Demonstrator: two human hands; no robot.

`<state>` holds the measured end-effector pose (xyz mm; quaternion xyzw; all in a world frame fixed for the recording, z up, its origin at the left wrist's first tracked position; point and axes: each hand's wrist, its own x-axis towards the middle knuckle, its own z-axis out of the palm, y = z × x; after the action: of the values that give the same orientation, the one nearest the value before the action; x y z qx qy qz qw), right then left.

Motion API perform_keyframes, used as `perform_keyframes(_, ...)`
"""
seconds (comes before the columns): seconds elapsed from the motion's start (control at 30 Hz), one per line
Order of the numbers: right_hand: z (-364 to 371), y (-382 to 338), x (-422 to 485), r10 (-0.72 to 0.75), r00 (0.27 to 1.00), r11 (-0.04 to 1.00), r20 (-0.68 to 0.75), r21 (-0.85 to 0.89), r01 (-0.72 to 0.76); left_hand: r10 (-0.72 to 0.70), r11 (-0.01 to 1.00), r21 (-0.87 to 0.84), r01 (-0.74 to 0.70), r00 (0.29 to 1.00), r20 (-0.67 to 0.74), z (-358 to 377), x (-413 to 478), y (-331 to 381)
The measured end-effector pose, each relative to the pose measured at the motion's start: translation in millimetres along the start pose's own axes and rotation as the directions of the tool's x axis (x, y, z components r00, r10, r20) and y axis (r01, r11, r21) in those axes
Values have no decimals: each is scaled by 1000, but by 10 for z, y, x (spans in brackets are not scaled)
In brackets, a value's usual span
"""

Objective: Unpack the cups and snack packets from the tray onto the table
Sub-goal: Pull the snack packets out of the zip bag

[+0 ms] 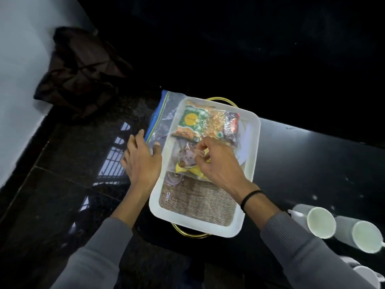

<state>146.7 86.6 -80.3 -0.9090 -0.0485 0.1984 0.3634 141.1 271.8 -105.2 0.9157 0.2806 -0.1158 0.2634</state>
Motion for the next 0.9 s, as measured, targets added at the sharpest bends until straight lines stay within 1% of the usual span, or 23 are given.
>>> perform_keyframes(0.07, 51, -32, 27, 19, 1000, 1000, 3, 9, -19, -44, 997, -55, 48, 996, 78, 13, 129, -86)
perform_keyframes(0.1, 73, -44, 33, 24, 1000, 1000, 4, 14, -24, -42, 994, -98, 51, 994, 99, 12, 172, -129)
perform_keyframes(0.2, 118, -77, 32, 26, 1000, 999, 6, 18, -26, 29, 981, -191, -18, 998, 57, -11, 233, -229)
perform_keyframes(0.27, 137, -97, 23, 33, 999, 999, 5, 9, -33, 58, 953, -301, -43, 998, 40, -54, 230, -241)
perform_keyframes(0.33, 145, -133, 6, 43, 999, 999, -2, 27, -43, 103, 926, -367, -87, 994, 23, -99, 201, -247)
perform_keyframes(0.43, 157, -218, -4, 45, 999, 995, -14, 91, -44, 176, 899, -410, -155, 984, 14, -162, 143, -256)
perform_keyframes(0.53, 174, -354, 11, 65, 997, 968, -32, 245, -55, 255, 861, -461, -214, 967, 27, -208, 46, -245)
perform_keyframes(0.6, 193, -460, 13, 97, 994, 936, -46, 345, -75, 317, 822, -508, -256, 948, 35, -216, -56, -222)
perform_keyframes(0.7, 237, -543, -10, 164, 985, 904, -56, 408, -128, 393, 776, -559, -294, 917, 64, -185, -225, -196)
perform_keyframes(0.8, 243, -517, -44, 247, 966, 847, -74, 501, -179, 418, 767, -560, -312, 906, 68, -168, -352, -188)
perform_keyframes(0.83, 234, -497, -61, 252, 964, 841, -87, 512, -174, 411, 772, -559, -302, 908, 77, -176, -391, -176)
perform_keyframes(0.9, 215, -450, -94, 236, 964, 867, -124, 475, -151, 402, 782, -562, -270, 908, 122, -192, -459, -141)
